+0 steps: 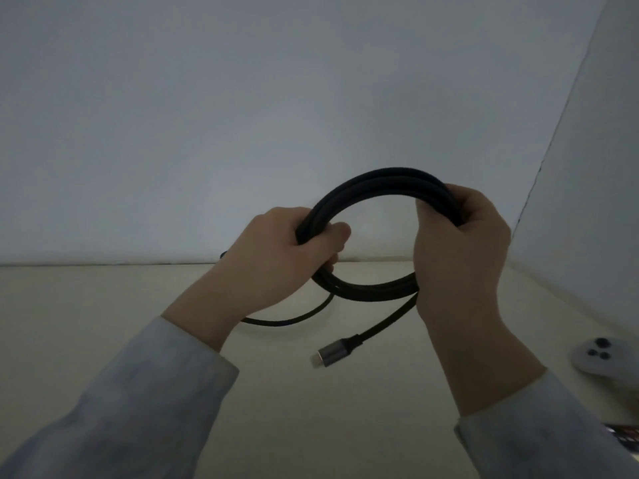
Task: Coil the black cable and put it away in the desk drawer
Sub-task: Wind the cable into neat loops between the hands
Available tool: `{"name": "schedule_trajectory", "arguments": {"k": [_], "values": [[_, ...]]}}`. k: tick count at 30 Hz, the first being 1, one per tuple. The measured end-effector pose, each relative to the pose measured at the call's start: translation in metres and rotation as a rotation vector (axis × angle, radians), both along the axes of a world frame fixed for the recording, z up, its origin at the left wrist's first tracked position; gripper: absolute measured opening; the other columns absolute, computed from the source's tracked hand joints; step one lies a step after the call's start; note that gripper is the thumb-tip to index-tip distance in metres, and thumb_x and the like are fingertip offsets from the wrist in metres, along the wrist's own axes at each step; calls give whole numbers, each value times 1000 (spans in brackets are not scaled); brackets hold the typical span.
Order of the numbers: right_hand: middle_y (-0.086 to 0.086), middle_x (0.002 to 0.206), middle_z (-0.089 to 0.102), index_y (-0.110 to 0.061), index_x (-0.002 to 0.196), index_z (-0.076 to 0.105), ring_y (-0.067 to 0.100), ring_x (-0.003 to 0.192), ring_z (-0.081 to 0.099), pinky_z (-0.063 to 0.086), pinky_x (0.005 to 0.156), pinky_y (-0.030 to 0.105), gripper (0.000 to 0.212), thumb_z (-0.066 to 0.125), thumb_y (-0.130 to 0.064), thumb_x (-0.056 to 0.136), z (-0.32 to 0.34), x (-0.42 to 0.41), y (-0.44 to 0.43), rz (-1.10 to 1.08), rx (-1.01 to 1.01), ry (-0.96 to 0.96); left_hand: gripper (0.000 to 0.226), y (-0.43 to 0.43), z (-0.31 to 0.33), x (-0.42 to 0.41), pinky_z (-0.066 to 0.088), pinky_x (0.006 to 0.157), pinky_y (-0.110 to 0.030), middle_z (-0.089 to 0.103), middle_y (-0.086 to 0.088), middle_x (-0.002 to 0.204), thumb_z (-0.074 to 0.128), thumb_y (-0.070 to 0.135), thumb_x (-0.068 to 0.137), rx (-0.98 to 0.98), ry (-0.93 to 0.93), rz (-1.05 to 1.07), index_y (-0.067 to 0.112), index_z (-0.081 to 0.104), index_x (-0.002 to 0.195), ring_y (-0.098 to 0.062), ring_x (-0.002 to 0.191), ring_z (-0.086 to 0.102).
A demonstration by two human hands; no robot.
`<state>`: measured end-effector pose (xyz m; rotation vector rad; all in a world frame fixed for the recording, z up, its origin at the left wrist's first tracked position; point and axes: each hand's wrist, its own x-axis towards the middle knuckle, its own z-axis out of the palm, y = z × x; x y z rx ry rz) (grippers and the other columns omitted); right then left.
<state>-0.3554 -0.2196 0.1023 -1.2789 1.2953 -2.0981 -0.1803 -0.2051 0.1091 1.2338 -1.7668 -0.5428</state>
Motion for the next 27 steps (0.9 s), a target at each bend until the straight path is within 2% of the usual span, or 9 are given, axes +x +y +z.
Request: {"name": "schedule_trajectory", "arguments": {"k": [4,7,10,13,19,22,24,25,27], "values": [[-11,69,61,-33,89,68,6,57,53,45,62,27,11,66,-24,95,2,0,0,63,47,-49,25,4,1,-7,60,78,-25,74,3,68,53,32,101,-14,228,-114,20,69,86,-10,69,73],[-8,66,57,-30,91,68,13,58,50,46,60,31,8,65,-26,96,3,-1,0,94,85,-75,21,8,1,-12,58,65,-31,46,6,49,60,31,97,-9,414,-227,20,71,82,-11,44,48],[-9,64,54,-26,94,69,11,56,47,46,62,33,5,65,-27,96,0,2,-1,134,124,-123,36,11,4,-14,46,51,-30,35,12,46,57,53,87,-9,485,-325,22,71,76,-7,38,33],[-8,65,54,-28,92,69,14,60,48,49,65,34,6,64,-28,97,-2,5,-1,174,149,-118,60,13,6,-16,42,51,-34,36,10,41,38,66,95,-60,472,-191,19,62,68,-8,35,34],[2,62,53,-19,86,68,15,56,53,55,64,39,12,64,-24,97,1,7,2,231,242,-24,56,13,7,-18,39,47,-32,33,8,44,37,72,83,-86,408,-35,23,50,57,-15,40,31],[18,72,60,-12,85,66,24,65,55,60,76,54,14,67,-23,93,3,6,3,179,219,86,59,13,9,-15,37,48,-32,32,6,45,38,71,87,-43,375,-47,21,47,57,-16,42,29],[23,79,65,-12,86,68,34,66,60,58,78,57,14,68,-25,91,3,6,4,145,188,162,59,13,11,-10,38,48,-32,32,7,45,38,67,93,-37,340,-36,21,47,57,-16,41,30],[19,77,67,-13,85,69,35,69,64,59,75,54,14,68,-26,91,4,5,4,130,173,218,59,13,13,-8,38,48,-32,33,8,45,38,67,94,-42,320,-29,22,48,57,-16,41,31],[1,66,67,-23,82,70,15,62,65,59,65,35,10,68,-26,92,4,5,5,102,112,357,60,14,14,-6,38,48,-33,36,9,43,38,67,94,-67,242,-19,23,49,55,-13,40,34]]}}
